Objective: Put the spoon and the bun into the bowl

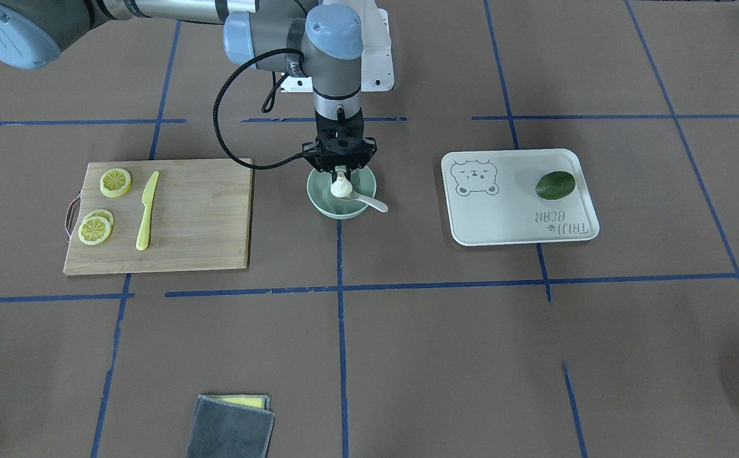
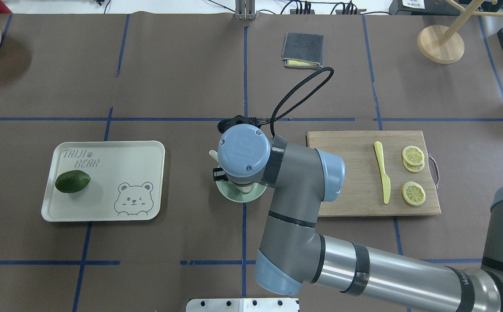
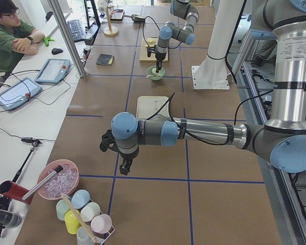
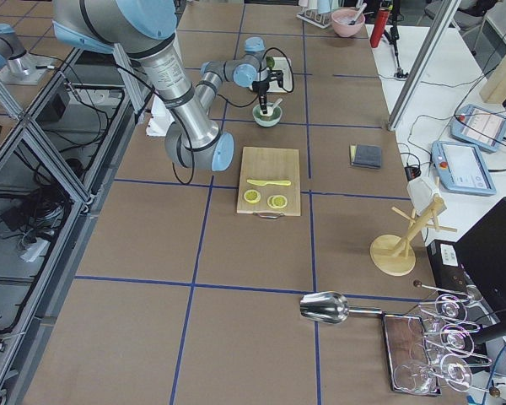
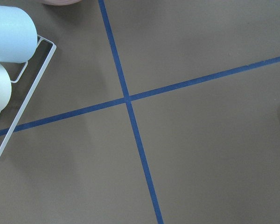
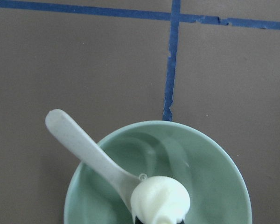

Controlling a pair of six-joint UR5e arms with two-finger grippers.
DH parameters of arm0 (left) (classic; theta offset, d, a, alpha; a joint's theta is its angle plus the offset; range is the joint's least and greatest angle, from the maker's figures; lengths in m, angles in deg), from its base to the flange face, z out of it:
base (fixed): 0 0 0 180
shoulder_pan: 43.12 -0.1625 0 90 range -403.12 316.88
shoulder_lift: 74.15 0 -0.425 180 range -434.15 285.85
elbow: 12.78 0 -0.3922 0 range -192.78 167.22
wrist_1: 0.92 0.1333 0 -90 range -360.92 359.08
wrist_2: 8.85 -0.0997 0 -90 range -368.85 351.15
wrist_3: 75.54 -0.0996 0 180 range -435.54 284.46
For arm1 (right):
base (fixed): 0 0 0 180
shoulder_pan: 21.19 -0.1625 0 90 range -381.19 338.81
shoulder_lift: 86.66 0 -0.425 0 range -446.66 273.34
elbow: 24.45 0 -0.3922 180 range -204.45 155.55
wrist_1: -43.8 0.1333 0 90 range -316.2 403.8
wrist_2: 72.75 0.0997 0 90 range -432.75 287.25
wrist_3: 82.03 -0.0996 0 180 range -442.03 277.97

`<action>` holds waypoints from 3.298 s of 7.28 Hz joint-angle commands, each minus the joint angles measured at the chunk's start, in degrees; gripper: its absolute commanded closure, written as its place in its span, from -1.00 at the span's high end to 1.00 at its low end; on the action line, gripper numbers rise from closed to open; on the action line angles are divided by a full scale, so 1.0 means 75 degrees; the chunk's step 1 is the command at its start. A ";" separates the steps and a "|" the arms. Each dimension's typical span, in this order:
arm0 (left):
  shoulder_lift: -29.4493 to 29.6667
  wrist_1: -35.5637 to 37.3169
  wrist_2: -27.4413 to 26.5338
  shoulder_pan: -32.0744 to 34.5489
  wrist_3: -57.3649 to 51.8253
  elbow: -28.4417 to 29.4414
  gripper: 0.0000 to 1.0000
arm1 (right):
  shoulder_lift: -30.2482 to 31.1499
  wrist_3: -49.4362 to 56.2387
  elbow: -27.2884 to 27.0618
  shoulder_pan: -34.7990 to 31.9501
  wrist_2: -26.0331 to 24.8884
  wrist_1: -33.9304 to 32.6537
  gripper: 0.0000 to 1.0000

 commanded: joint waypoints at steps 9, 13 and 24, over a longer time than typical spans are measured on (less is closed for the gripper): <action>-0.0043 -0.0012 -0.0035 0.0000 -0.0035 0.0028 1.00 | 0.1526 0.3604 -0.1676 -0.3356 0.2816 -0.0648 1.00; -0.0078 0.0035 -0.0468 0.0024 -0.0035 0.0110 1.00 | 0.3978 0.9290 -0.1212 -0.6943 0.4425 -0.0706 1.00; -0.0324 -0.0023 -0.0468 0.0024 -0.0047 -0.0054 1.00 | 0.6313 0.9782 -0.0634 -0.9038 0.4723 -0.0543 1.00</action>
